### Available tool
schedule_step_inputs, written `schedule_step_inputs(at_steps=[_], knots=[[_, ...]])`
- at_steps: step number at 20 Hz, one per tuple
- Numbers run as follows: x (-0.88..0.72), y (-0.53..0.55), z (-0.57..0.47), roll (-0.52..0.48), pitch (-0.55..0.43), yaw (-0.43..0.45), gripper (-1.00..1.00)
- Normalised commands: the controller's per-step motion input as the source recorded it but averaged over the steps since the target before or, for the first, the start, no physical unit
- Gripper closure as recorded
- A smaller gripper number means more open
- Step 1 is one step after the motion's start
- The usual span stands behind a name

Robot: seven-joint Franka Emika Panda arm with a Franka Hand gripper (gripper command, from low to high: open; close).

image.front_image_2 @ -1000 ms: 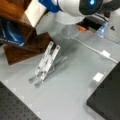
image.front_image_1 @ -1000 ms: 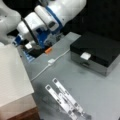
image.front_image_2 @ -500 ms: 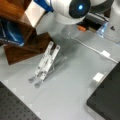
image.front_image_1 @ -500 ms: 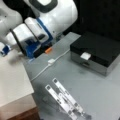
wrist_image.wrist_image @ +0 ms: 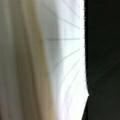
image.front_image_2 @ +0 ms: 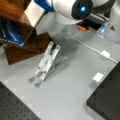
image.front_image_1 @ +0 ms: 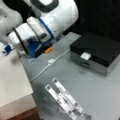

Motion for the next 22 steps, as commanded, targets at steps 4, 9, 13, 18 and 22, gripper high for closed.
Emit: schedule_step_inputs(at_steps=[4, 9, 13, 18, 22], knots=[[-0.08, 0.05, -0.03, -0.044, -0.051, 0.049, 1.0], [-0.09, 0.0, -0.07, -0.004, -0.071, 0.052, 1.0], [-0.08, -0.03, -0.08, 0.009, -0.072, 0.062, 1.0], [-0.08, -0.05, -0.1, 0.013, -0.078, 0.064, 1.0], [-0.05, -0.02, -0.12, 0.004, -0.065, 0.068, 1.0]])
